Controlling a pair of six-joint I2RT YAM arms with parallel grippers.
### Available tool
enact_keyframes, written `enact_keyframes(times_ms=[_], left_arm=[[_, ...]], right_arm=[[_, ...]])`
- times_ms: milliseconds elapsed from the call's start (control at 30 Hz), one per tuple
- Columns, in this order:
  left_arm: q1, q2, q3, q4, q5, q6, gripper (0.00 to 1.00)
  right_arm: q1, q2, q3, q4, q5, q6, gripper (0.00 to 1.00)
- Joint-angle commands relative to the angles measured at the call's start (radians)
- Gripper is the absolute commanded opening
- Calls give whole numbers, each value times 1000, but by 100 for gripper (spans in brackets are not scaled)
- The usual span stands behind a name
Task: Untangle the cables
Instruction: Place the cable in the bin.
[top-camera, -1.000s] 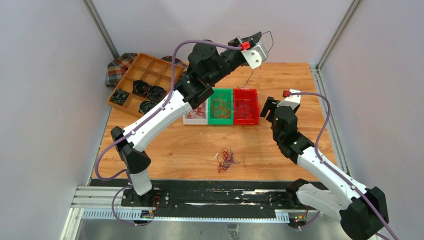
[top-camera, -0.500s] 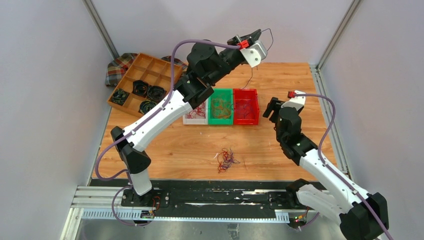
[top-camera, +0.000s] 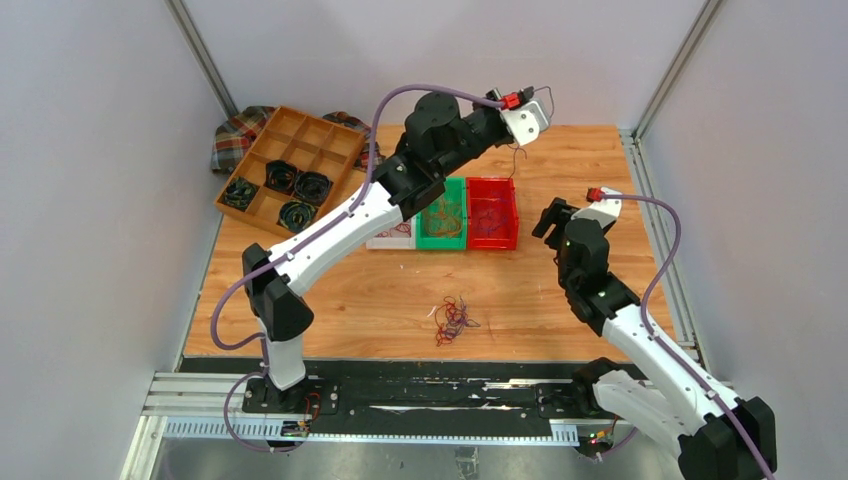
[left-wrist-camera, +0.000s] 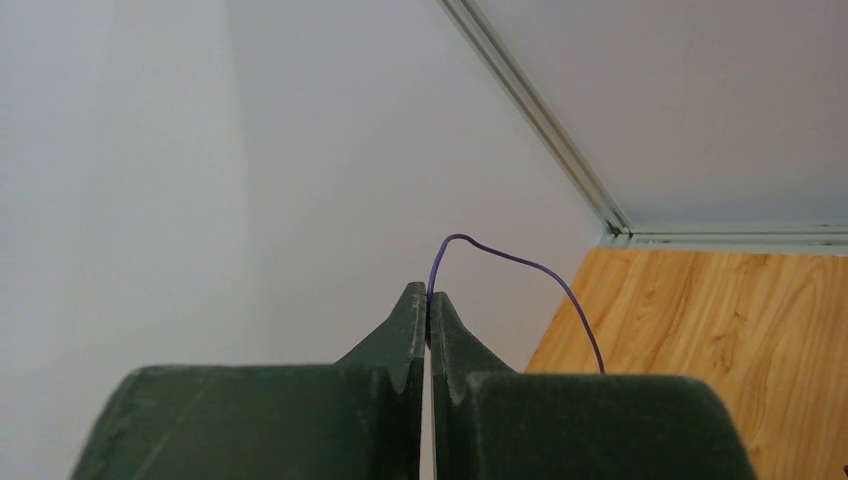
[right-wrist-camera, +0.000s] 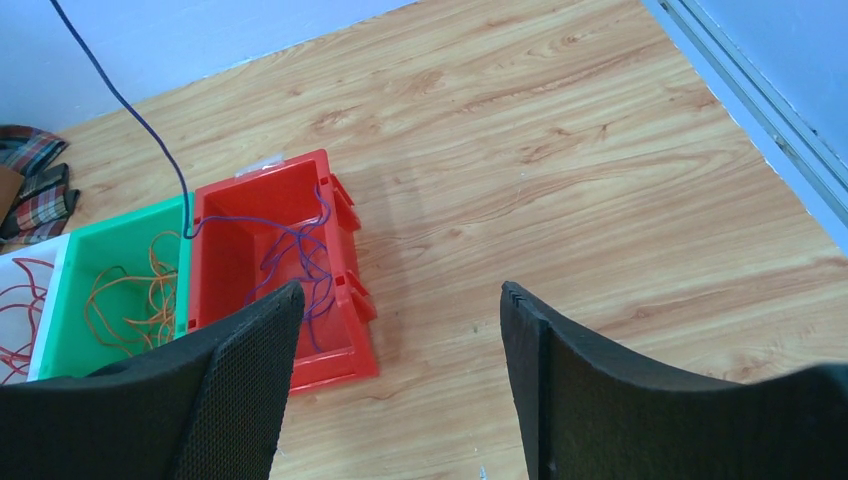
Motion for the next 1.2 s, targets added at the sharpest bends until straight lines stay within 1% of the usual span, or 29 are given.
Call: enact_keyframes(times_ms=[0,67,133,233,267,333,400,467,567,667,933,1033,1167], left_arm=[[-11,-8,-6,-11,-20,20,0],[-11,-25,-60,-41,-39,51,0],[-10,-38,-100,-124,-48,80,0],[-9,-54,-161,-205,-66,74,1],[-8,-56,-169,-237,-75,53,1],[-5,-43,-150,-319,-89,-58,1],[7,-10,-90,-437,-57,-170,1],[10,13,-62,-486,-31,-237,0],[12,31,-72,-495,28,-281,1],[12,60,-78,-504,41,-307,1],[21,159,-97,-493,-103,-281,1],[26,194,-99,-487,-126,-275,0],[32,231,-121,-453,-118,-281,1]], right_arm=[[-24,-14,-7,-9,-9,34,72],[-28,-18,-4,-12,-16,33,72],[-33,-20,-6,-12,-21,34,72],[-38,-16,-8,-14,-23,37,72],[-40,-15,-10,-14,-19,41,72],[-47,-15,-16,-15,-18,49,72],[-56,-20,-26,-16,-17,58,72],[-68,-27,-37,-17,-20,73,72],[-89,-45,-49,-22,-27,88,72],[-104,-57,-56,-28,-30,90,72],[-141,-51,-61,-35,-53,93,72],[-153,-37,-62,-34,-57,98,72],[-161,-18,-68,-25,-65,106,72]])
